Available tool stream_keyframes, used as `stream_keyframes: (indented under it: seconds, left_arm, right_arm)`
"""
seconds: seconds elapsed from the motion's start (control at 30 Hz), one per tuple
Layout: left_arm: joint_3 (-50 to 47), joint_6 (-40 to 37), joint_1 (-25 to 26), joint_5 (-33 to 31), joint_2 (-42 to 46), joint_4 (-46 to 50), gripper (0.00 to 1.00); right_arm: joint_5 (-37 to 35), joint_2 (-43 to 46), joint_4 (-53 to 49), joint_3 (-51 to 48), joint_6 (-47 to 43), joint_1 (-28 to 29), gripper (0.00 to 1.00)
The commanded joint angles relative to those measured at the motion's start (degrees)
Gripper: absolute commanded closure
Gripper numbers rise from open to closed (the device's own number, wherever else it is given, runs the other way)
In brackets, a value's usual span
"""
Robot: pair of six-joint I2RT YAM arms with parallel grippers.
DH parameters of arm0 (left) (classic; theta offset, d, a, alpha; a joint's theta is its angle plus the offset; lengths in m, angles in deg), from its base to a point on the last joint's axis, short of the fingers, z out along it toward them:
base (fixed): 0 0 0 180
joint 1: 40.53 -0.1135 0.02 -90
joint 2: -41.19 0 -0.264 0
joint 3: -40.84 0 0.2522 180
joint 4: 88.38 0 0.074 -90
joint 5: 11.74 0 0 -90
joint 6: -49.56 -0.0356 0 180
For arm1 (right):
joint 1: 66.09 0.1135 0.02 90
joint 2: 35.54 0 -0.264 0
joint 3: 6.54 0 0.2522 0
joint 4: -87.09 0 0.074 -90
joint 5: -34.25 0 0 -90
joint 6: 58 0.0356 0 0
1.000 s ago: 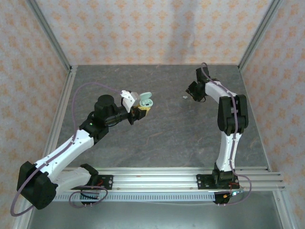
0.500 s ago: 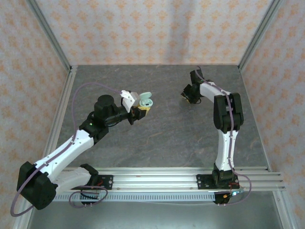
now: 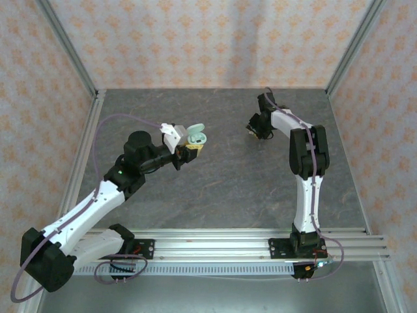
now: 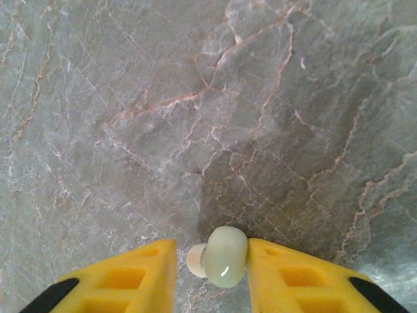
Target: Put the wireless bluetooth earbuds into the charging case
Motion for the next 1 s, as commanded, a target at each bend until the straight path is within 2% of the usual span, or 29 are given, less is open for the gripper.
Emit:
stream_keyframes:
  seconds: [0.0,0.37,0.6,0.73,0.97]
  left_arm:
    - [-0.43,0.13,0.28,-1.22,1.69,-0.02,0.93]
    - [-1.41,-0.18,0.32,-1.86,3.93,0.65,0.93]
    - [-1.88,-0.4,0.26,-1.87,5.41,1.6,0.93]
    - [-2.24,-0.4,0.26,-1.65,6.2,1.96,0.93]
    - [-2.89,-0.38,0.33,-1.46,7.4,2.66,0.93]
  right_arm:
    - [-2.0,-1.73,-3.37,2.72,-1.7,0.3,0.7]
    - [-0.43,-3.0,-6.15,4.51,-3.44,0.29,0.81]
    - [1.82,1.96,-7.6,1.22,-5.78,0.78,0.83]
    - [2.86,6.72,-9.3,-2.68,-9.03,2.13,0.83]
    - [8.81,15.89,-8.6,-16.31,-11.63,6.6,0.84]
